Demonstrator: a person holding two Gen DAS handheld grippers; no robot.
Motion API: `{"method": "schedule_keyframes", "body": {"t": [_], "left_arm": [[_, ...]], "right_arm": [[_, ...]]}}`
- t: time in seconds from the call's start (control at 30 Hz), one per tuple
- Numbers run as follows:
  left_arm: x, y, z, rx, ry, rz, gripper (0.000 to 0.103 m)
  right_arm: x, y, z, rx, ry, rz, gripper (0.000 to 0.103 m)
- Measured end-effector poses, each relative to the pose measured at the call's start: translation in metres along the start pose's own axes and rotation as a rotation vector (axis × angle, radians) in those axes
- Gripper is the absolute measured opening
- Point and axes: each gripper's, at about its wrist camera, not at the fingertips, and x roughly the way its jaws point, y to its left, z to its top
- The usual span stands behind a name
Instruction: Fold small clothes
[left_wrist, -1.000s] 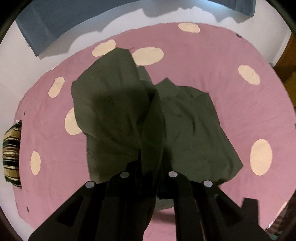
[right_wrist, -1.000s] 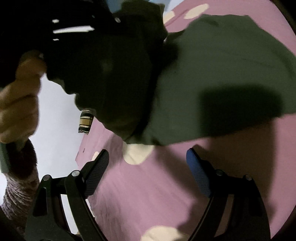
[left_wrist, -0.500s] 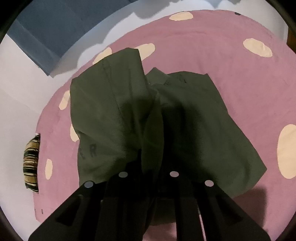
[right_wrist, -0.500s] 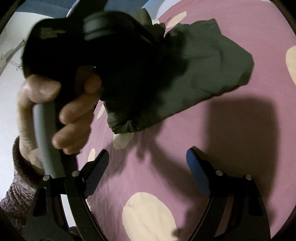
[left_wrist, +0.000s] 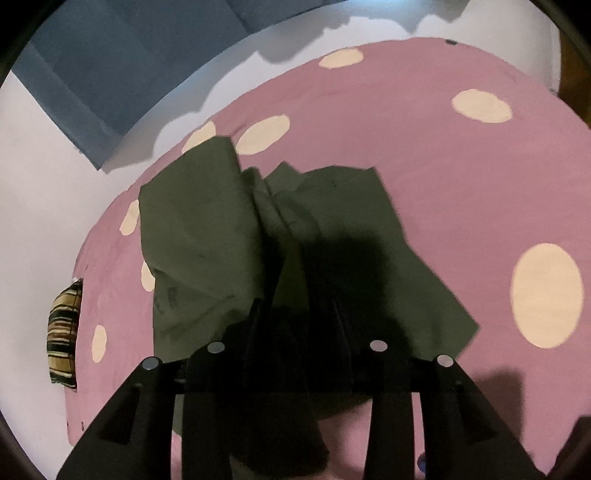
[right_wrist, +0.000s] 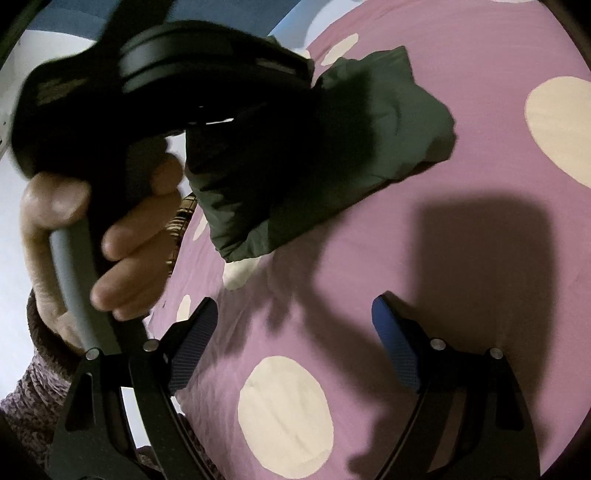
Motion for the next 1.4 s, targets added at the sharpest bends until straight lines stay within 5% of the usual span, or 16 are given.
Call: {"method": "schedule_keyframes", "body": {"t": [0.2, 0.43, 0.7, 0.93, 1.2, 1.27, 1.33, 1.4], "left_arm": [[-0.046, 0.011, -0.012, -0.023, -0.122, -0.083, 0.052], [-0.087, 0.076, -0.064, -0.098, -0.277, -0.187, 0.068], [-0.049, 0.159, -0.134, -0.244, -0.306, -0.226, 0.075], [-0.026, 0.169, -0.183, -0.267, -0.312, -0.269, 0.075], [0.003, 0.158, -0.194, -0.238, -0.286, -0.186, 0.076], [0.013, 0.161, -0.191, -0.259, -0.264, -0.169, 0.076], [0.023, 0.169, -0.19, -0.309, -0.24, -0.18, 0.076], [0.03, 0.174, -0.188, -0.346, -0.233, -0.207, 0.077]], "right_arm": [[-0.013, -0.013, -0.004, 0.031, -0.019, 0.001, 0.085], [-0.029, -0.02, -0.001, 0.065, -0.053, -0.012, 0.086], [-0.048, -0.008, 0.026, 0.088, -0.088, 0.036, 0.086], [-0.029, 0.026, 0.072, 0.075, -0.098, 0.075, 0.087], [0.044, 0.051, 0.124, 0.07, 0.076, -0.031, 0.087], [0.056, 0.056, 0.129, 0.05, 0.103, -0.053, 0.08], [0.067, 0.06, 0.133, 0.026, 0.117, -0.114, 0.028], [0.072, 0.064, 0.136, 0.0, 0.125, -0.146, 0.02]]}}
